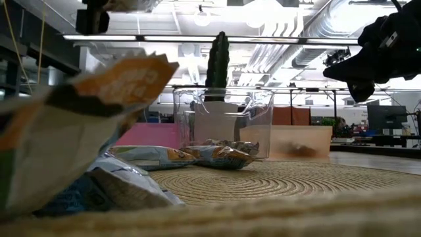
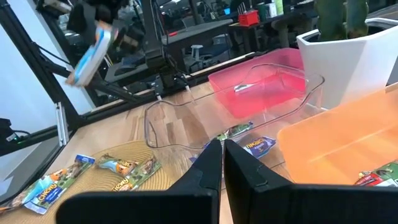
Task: Pick and place Granola Bars by type
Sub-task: Put the yellow granola bar into the pink bin
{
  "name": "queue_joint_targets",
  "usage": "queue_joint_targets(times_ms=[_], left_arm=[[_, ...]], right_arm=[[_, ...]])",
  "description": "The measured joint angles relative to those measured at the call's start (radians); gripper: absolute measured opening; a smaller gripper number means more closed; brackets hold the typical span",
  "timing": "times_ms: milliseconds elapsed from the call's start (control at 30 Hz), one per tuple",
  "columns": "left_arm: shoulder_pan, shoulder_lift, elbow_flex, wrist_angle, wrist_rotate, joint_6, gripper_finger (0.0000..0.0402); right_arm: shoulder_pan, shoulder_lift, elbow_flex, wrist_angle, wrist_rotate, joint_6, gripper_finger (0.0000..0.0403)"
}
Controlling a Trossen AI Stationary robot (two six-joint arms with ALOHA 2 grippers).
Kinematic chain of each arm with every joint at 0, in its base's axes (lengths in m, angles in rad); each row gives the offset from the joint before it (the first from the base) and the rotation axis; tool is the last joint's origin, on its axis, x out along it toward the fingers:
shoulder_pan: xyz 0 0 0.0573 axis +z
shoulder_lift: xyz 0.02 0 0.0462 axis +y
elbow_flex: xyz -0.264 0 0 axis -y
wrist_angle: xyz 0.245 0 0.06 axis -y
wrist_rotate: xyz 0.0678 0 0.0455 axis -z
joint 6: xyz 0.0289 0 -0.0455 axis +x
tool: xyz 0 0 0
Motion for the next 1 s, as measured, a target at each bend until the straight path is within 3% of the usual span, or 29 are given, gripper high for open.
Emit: queue_joint_targets(times_ms=[167, 433, 500, 700, 1000], left_arm=[[0.0, -0.077, 0.0, 0.001, -0.148, 0.054, 0.0103], [0.004, -0.195, 0.0, 0.002, -0.5, 0.144, 0.0103], [0.032, -0.228, 0.0, 0.002, -0.535, 0.184, 0.0103], [0.226, -0.334, 0.0, 0.002, -0.443, 0.312, 0.0103], [0.645, -0.394, 0.0, -0.046, -0.083, 0.384, 0.0103]], right_arm=[[0.0, 0.0, 0.0, 0.001, 0.0, 0.0, 0.0], [0.0, 0.0, 0.0, 0.002, -0.001, 0.002, 0.0], [0.0, 0.0, 0.0, 0.002, -0.001, 0.001, 0.0], [0.0, 0.0, 0.0, 0.004, -0.001, 0.001, 0.0], [0.0, 0.0, 0.0, 0.004, -0.002, 0.001, 0.0]])
